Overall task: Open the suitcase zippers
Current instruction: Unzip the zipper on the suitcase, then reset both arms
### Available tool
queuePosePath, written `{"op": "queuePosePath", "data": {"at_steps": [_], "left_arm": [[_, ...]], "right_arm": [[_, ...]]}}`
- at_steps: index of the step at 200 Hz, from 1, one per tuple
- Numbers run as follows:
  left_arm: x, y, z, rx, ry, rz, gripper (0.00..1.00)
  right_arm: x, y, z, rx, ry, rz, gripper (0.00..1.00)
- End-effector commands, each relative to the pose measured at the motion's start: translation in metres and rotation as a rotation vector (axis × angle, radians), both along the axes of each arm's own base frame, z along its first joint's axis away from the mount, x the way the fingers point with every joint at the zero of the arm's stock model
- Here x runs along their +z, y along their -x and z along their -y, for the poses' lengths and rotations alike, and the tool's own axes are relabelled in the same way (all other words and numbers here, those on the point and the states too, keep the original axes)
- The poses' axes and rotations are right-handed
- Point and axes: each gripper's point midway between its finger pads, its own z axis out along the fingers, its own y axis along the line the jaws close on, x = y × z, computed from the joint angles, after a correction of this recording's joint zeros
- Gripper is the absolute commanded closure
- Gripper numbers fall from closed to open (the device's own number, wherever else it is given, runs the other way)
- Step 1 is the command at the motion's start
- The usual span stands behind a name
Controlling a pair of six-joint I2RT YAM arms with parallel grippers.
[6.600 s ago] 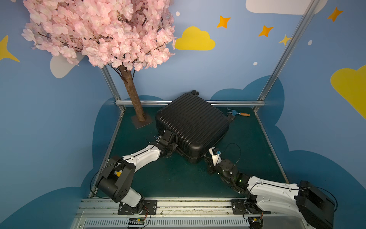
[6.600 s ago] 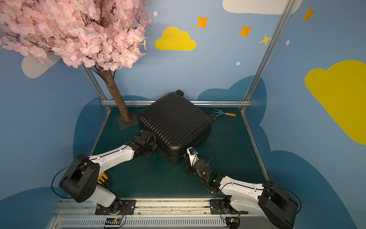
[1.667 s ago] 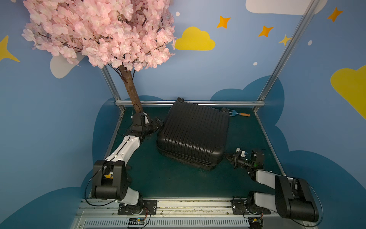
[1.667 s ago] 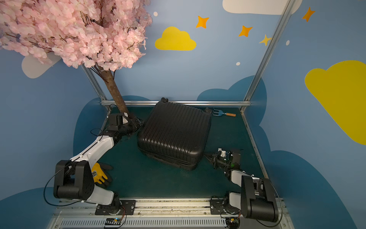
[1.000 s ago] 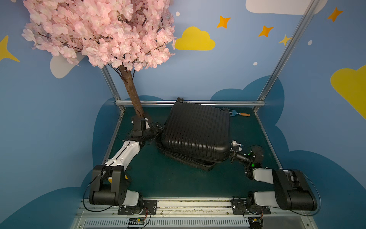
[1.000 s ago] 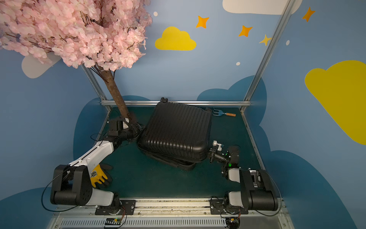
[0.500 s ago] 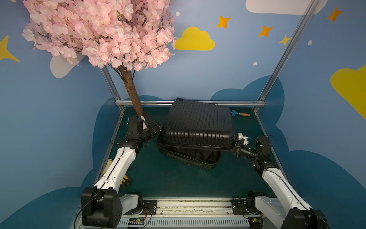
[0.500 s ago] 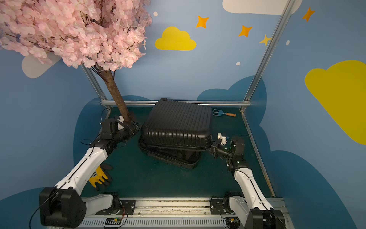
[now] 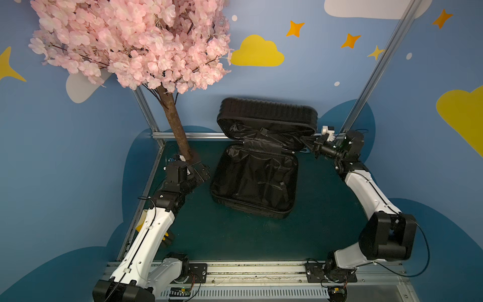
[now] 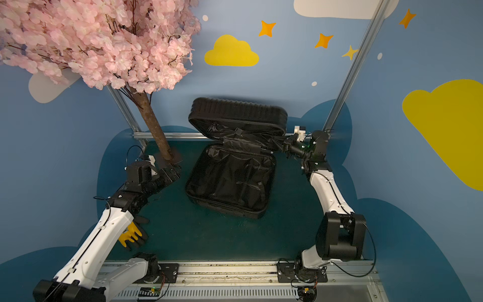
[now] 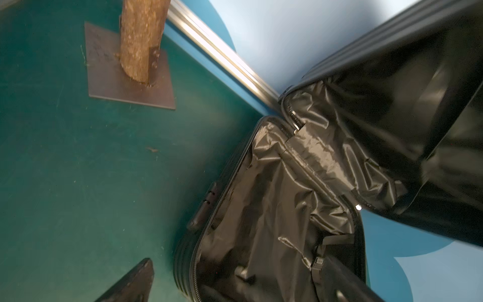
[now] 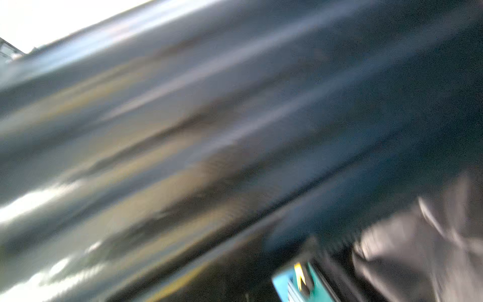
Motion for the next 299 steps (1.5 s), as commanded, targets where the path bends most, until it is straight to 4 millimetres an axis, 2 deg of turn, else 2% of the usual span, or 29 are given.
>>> {"op": "queuePosePath", "data": {"at_steps": [1, 19, 42, 85, 112, 121, 127, 133, 137, 139, 154, 161, 170, 186, 195, 204, 216, 228, 230, 243, 260, 271, 283, 291, 299], "left_arm": [[0.000, 0.001, 0.007, -0.024, 0.001, -0.008, 0.00], [-0.002, 0.001, 0.011, -0.041, 0.004, -0.015, 0.00], [-0.006, -0.001, 0.015, -0.060, -0.011, -0.022, 0.00], [-0.009, -0.008, 0.017, -0.087, -0.050, -0.018, 0.00], [0.002, -0.009, 0.017, -0.112, -0.091, 0.008, 0.00], [0.009, -0.008, 0.017, -0.130, -0.113, 0.023, 0.00], [0.015, -0.008, 0.018, -0.153, -0.131, 0.039, 0.00], [0.021, -0.007, 0.021, -0.184, -0.148, 0.060, 0.00], [0.026, -0.007, 0.023, -0.203, -0.157, 0.073, 0.00], [0.028, -0.006, 0.023, -0.210, -0.163, 0.081, 0.00], [0.048, -0.003, 0.022, -0.248, -0.225, 0.162, 0.00], [0.055, -0.002, 0.015, -0.224, -0.273, 0.208, 0.00], [0.057, -0.006, -0.004, -0.135, -0.359, 0.251, 0.00], [0.056, -0.011, -0.049, 0.066, -0.517, 0.277, 0.00], [0.049, -0.018, -0.060, 0.081, -0.586, 0.278, 0.00], [0.034, -0.026, -0.065, 0.066, -0.638, 0.256, 0.00], [0.011, -0.039, -0.060, -0.018, -0.683, 0.260, 0.00], [-0.010, -0.043, -0.067, -0.018, -0.701, 0.254, 0.00], [-0.014, -0.043, -0.069, -0.014, -0.696, 0.248, 0.00], [-0.039, -0.043, -0.075, -0.040, -0.678, 0.239, 0.00], [-0.092, -0.038, -0.095, 0.013, -0.602, 0.106, 0.00], [-0.118, -0.035, -0.097, 0.001, -0.576, 0.086, 0.00], [-0.138, -0.034, -0.093, -0.047, -0.555, 0.110, 0.00], [-0.147, -0.034, -0.091, -0.064, -0.545, 0.131, 0.00], [-0.143, -0.036, -0.085, -0.104, -0.534, 0.179, 0.00]], "right_arm": [[0.024, -0.052, 0.004, -0.034, -0.007, 0.081, 1.00], [0.022, -0.085, 0.002, -0.018, -0.013, 0.090, 1.00], [0.013, -0.101, 0.000, -0.007, 0.025, 0.093, 1.00], [0.007, -0.093, 0.006, -0.013, 0.089, 0.126, 1.00], [0.023, -0.070, 0.004, -0.005, 0.156, 0.209, 1.00], [0.028, -0.059, 0.002, -0.006, 0.210, 0.234, 0.92], [0.029, -0.049, -0.001, -0.008, 0.265, 0.241, 0.81], [0.027, -0.040, -0.002, -0.019, 0.336, 0.251, 0.55], [0.026, -0.033, -0.003, -0.023, 0.386, 0.263, 0.16], [0.026, -0.028, -0.005, -0.022, 0.408, 0.267, 0.10], [0.023, -0.001, -0.007, -0.053, 0.552, 0.327, 0.07], [0.019, 0.011, -0.005, -0.079, 0.626, 0.351, 0.07], [0.007, 0.022, 0.009, -0.166, 0.752, 0.351, 0.07], [-0.019, 0.036, 0.057, -0.391, 0.932, 0.296, 0.07], [-0.033, 0.043, 0.078, -0.495, 0.951, 0.303, 0.07], [-0.040, 0.053, 0.087, -0.544, 0.997, 0.425, 0.07], [-0.055, 0.070, 0.099, -0.608, 1.086, 0.540, 0.07], [-0.075, 0.084, 0.114, -0.651, 1.209, 0.587, 0.07], [-0.088, 0.086, 0.117, -0.644, 1.234, 0.571, 0.07], [-0.124, 0.096, 0.136, -0.668, 1.330, 0.514, 0.07], [-0.169, 0.105, 0.156, -0.681, 1.376, 0.420, 0.07], [-0.186, 0.109, 0.160, -0.693, 1.353, 0.400, 0.07], [-0.197, 0.111, 0.151, -0.656, 1.317, 0.445, 0.07], [-0.203, 0.110, 0.151, -0.657, 1.302, 0.446, 0.07], [-0.211, 0.108, 0.152, -0.661, 1.285, 0.421, 0.07]]}}
